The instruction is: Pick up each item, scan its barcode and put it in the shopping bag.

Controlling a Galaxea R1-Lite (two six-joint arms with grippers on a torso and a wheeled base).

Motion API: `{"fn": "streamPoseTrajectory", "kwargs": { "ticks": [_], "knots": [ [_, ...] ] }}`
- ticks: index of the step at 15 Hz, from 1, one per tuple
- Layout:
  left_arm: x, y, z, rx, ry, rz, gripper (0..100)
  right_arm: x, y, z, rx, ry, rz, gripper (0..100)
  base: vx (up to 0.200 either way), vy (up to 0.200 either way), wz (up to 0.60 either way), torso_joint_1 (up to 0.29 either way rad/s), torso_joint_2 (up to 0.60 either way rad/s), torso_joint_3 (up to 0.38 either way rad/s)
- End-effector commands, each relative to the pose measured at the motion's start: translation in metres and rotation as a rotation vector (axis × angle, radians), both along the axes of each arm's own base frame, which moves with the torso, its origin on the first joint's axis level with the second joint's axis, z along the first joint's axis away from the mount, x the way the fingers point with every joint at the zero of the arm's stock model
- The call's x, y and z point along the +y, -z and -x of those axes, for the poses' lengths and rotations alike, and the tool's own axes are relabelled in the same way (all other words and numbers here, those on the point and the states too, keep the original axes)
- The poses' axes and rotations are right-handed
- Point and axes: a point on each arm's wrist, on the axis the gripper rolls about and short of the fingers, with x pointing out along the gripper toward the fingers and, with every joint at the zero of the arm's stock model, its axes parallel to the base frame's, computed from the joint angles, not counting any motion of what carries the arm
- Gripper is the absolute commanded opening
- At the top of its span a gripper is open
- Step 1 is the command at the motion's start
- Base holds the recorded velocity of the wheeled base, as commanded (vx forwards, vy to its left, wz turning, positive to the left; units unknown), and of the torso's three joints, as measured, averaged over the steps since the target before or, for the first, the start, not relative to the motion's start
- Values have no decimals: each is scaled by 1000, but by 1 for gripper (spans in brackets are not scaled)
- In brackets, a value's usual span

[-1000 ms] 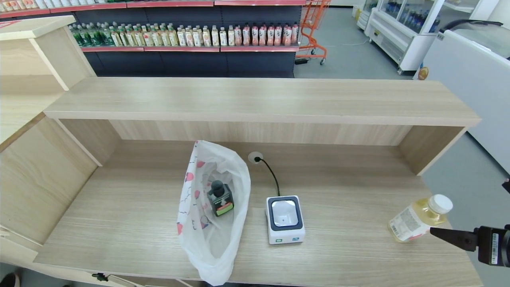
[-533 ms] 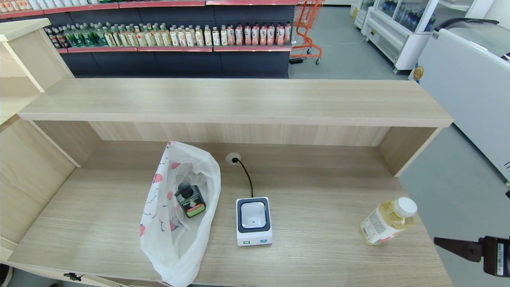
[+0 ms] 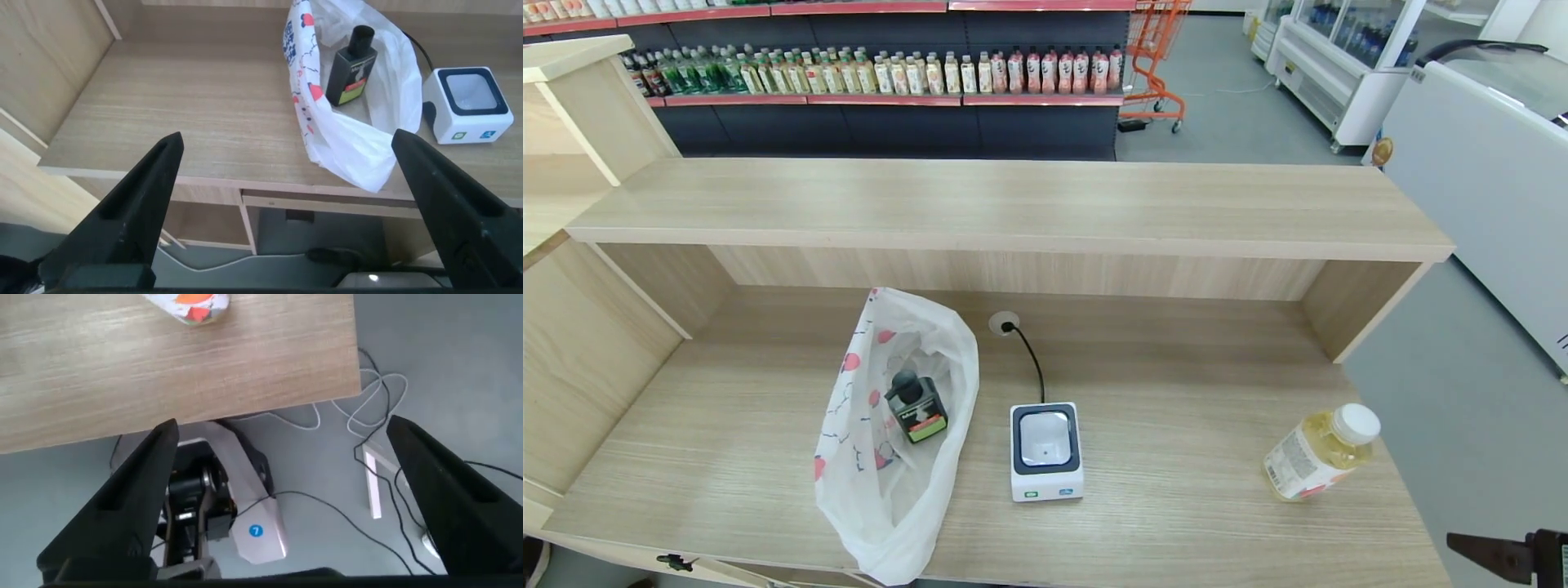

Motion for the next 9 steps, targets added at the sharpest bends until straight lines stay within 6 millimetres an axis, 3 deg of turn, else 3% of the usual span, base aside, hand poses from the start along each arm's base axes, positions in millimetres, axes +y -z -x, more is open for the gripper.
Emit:
{"fn": "streamPoseTrajectory", "kwargs": {
  "ticks": [1,6,9],
  "knots": [
    [0,0,0,-1,-1,0,100,3,14,-8,31,-25,13,100,0,0,0,0,0,0],
    [0,0,0,-1,-1,0,100,15,28,-34,23,-107,30,100,0,0,0,0,0,0],
    [0,0,0,1,-1,0,100,20,40,-60,16,-161,68,100,0,0,0,0,0,0]
  ]
}}
